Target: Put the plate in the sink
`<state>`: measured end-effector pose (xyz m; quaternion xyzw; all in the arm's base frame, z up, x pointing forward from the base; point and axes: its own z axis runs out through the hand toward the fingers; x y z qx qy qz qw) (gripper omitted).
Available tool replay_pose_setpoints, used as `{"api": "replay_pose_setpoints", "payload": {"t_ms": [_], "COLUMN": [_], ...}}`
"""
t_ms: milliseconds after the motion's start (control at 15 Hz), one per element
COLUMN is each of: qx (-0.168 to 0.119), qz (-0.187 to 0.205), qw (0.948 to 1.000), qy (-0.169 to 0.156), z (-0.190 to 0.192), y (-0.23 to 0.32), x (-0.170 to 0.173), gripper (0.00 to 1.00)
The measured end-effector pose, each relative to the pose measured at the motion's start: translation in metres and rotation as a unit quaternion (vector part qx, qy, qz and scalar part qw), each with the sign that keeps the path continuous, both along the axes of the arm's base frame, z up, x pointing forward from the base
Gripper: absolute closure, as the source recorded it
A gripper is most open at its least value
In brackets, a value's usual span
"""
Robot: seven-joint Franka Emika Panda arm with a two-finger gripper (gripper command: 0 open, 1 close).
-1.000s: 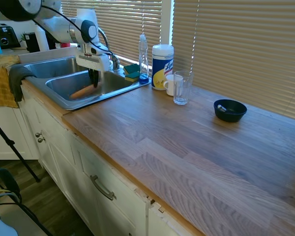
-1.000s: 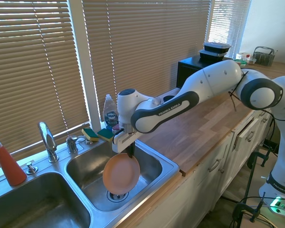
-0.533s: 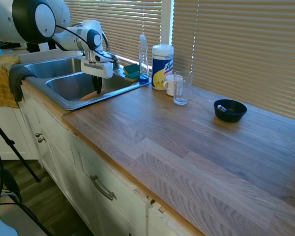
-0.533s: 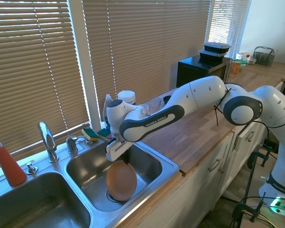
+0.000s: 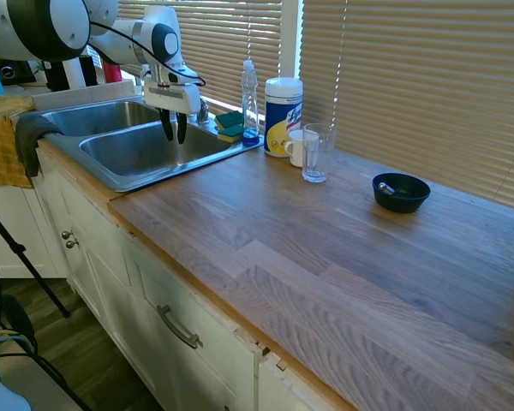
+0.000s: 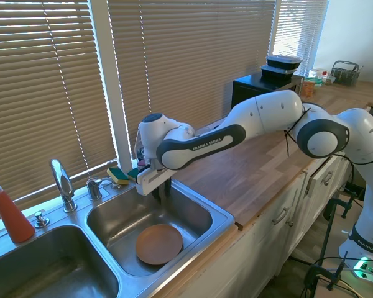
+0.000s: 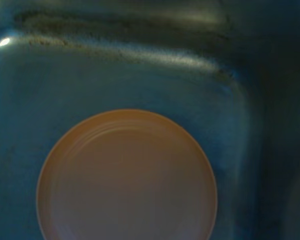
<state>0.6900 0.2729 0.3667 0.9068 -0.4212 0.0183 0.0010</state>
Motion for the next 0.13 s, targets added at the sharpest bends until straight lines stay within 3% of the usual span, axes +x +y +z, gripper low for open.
{"api": "replay_pose_setpoints", "payload": {"t_ms": [133], "qx": [0.002], "qz": [0.001], "qw": [1.0], "qy": [-0.008], "z": [0.021], "y": [-0.003], "x": [-0.011], "gripper": [0.0]}}
